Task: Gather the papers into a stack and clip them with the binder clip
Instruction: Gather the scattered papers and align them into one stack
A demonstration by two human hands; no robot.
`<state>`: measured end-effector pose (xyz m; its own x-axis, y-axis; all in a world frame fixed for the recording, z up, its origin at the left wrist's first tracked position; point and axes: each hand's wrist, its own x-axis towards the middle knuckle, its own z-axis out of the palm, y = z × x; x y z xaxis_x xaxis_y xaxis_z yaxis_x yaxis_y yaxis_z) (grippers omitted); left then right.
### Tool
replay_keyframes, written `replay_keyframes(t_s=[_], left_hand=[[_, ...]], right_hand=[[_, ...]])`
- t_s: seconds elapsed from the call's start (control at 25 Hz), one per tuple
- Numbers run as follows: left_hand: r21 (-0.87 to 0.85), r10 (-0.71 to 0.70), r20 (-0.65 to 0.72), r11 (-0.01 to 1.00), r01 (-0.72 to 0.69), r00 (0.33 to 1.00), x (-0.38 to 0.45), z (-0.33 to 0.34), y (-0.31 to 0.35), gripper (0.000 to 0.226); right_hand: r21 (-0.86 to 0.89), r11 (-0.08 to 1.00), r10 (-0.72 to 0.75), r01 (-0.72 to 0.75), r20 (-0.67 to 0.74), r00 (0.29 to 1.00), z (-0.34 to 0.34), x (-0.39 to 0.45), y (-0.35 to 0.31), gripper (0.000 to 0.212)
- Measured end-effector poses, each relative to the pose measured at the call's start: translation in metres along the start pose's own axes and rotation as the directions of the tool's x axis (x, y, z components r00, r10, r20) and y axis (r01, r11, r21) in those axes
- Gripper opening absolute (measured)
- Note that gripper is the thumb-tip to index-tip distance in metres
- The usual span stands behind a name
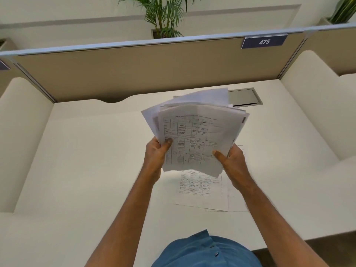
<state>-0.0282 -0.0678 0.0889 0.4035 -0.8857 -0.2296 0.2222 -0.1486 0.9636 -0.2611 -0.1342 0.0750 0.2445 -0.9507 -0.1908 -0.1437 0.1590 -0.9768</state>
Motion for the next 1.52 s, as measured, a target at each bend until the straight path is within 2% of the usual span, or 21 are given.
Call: replay_keyframes(t_s=[0.12, 0.2, 0.36, 0.44, 0.6, 0.72, 0.8, 0.96, 1.04, 1.12, 1.2, 1.28, 1.44, 1.52], left_hand=[[-0.013, 0.041, 0.054, 0.999, -0.040, 0.998, -0.007, 0.000, 0.000, 0.017], [0.013, 0.020, 0.073, 1.000, -0.021, 0.997, -0.016, 0.001, -0.011, 0.021], [0.075, -0.045, 0.071, 0.996, 0.040, 0.996, -0.031, 0.011, -0.034, 0.037], [0.081, -0.056, 0.061, 0.995, 0.051, 0.997, -0.031, 0.016, -0.038, 0.034], [0.073, -0.014, 0.018, 0.997, 0.013, 1.000, -0.027, 0.019, -0.029, 0.025], [0.077, 0.001, 0.025, 0.997, -0.003, 1.000, -0.027, 0.017, -0.029, 0.027], [0.082, -0.033, 0.026, 0.996, 0.030, 0.999, -0.026, 0.016, -0.036, 0.029], [0.100, -0.076, 0.023, 0.992, 0.074, 0.997, -0.027, 0.018, -0.044, 0.028], [0.109, -0.073, 0.031, 0.992, 0.069, 0.997, -0.027, 0.018, -0.046, 0.028], [0.108, -0.072, 0.049, 0.992, 0.067, 0.996, -0.027, 0.017, -0.052, 0.032], [0.129, -0.089, 0.067, 0.988, 0.080, 0.994, -0.025, 0.016, -0.059, 0.039], [0.162, -0.107, 0.058, 0.982, 0.097, 0.993, -0.024, 0.018, -0.064, 0.032], [0.210, -0.110, -0.043, 0.971, 0.117, 0.993, -0.016, 0.024, -0.065, 0.021], [0.234, -0.123, -0.047, 0.963, 0.130, 0.991, -0.010, 0.027, -0.065, 0.020]], right_hand=[[-0.007, 0.998, -0.055, 0.055, -0.168, 0.984, 0.001, -0.014, 0.001, 0.027], [0.005, 0.999, -0.045, 0.048, -0.225, 0.973, 0.000, -0.021, 0.011, 0.030], [0.054, 0.998, -0.002, 0.011, -0.169, 0.986, 0.004, -0.029, 0.025, 0.048], [0.056, 0.998, 0.019, -0.009, -0.183, 0.983, 0.008, -0.026, 0.025, 0.048], [0.083, 0.996, -0.012, 0.033, -0.242, 0.970, 0.009, -0.022, 0.017, 0.033], [0.083, 0.993, -0.059, 0.082, -0.247, 0.967, 0.008, -0.025, 0.016, 0.037], [0.108, 0.992, -0.034, 0.064, -0.260, 0.965, 0.008, -0.026, 0.021, 0.042], [0.118, 0.990, -0.045, 0.081, -0.282, 0.958, 0.006, -0.026, 0.027, 0.039], [0.148, 0.986, -0.035, 0.081, -0.289, 0.957, 0.005, -0.027, 0.028, 0.051], [0.162, 0.987, 0.026, 0.016, -0.255, 0.967, 0.006, -0.025, 0.034, 0.055], [0.097, 0.991, 0.112, -0.096, -0.185, 0.976, 0.007, -0.023, 0.042, 0.052], [0.032, 0.986, 0.166, -0.163, -0.151, 0.975, 0.008, -0.022, 0.050, 0.046], [-0.043, 0.987, 0.143, -0.154, -0.199, 0.970, 0.002, -0.022, 0.052, 0.030], [-0.068, 0.986, 0.132, -0.150, -0.226, 0.965, -0.004, -0.021, 0.054, 0.026]])
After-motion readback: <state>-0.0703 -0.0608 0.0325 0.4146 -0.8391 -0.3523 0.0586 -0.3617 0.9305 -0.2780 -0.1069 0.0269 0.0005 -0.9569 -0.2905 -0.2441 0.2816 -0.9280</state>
